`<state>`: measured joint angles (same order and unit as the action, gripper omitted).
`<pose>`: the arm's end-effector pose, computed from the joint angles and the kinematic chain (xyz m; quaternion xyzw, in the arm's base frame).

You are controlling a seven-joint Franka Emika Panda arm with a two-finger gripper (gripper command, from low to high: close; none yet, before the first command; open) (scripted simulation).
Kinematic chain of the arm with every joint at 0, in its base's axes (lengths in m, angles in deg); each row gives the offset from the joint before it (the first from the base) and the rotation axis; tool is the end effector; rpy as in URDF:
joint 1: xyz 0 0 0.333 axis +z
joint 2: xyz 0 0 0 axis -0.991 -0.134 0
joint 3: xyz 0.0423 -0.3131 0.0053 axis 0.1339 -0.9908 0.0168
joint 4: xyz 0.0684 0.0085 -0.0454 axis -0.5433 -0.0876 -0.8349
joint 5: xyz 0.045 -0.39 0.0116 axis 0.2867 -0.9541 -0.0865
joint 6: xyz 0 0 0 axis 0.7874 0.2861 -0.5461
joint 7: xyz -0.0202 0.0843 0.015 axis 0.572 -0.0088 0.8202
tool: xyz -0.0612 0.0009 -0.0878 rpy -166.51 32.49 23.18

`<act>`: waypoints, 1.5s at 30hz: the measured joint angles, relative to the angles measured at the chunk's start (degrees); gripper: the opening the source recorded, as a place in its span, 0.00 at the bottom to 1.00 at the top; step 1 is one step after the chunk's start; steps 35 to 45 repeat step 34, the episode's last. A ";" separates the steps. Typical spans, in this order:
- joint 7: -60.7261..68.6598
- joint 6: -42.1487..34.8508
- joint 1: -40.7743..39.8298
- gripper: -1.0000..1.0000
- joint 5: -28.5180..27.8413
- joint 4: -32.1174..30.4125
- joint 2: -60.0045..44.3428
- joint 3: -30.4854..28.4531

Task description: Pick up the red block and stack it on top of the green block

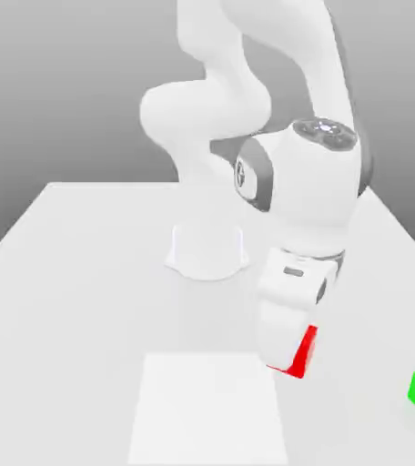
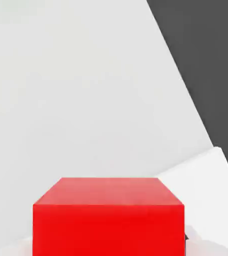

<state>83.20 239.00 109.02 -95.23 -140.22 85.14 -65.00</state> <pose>0.4067 0.1371 0.2229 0.9857 0.1669 0.0043 0.0246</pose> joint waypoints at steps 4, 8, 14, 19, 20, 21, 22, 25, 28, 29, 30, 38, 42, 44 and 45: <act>-4.13 -1.44 2.26 0.00 -0.33 2.57 -1.39 1.08; -7.85 -2.86 4.20 0.00 -0.09 5.13 -2.79 2.48; -12.87 -4.94 6.98 0.00 1.08 8.95 -4.77 4.90; -16.64 -6.63 9.25 0.00 2.65 12.13 -6.13 7.03; -17.35 -6.97 9.69 0.00 3.02 12.76 -6.36 7.46; -18.06 -7.31 10.13 0.00 3.40 13.40 -6.57 7.89; -18.75 -7.65 10.57 0.00 3.80 14.04 -6.77 8.32; -20.53 -7.66 11.69 0.00 4.84 15.71 -8.08 9.36; -21.11 -2.93 11.88 0.00 4.71 16.27 -13.28 9.52; -21.20 -1.20 11.95 1.00 4.63 16.37 -15.13 9.49; -21.20 -1.20 11.95 1.00 4.63 16.37 -15.13 9.49; -21.20 -1.20 11.95 1.00 4.63 16.37 -15.13 9.49; -21.20 -1.20 11.95 1.00 4.63 16.37 -15.13 9.49; -21.20 -1.20 11.95 1.00 4.63 16.37 -15.13 9.49; -21.20 -1.20 11.95 1.00 4.63 16.37 -15.13 9.49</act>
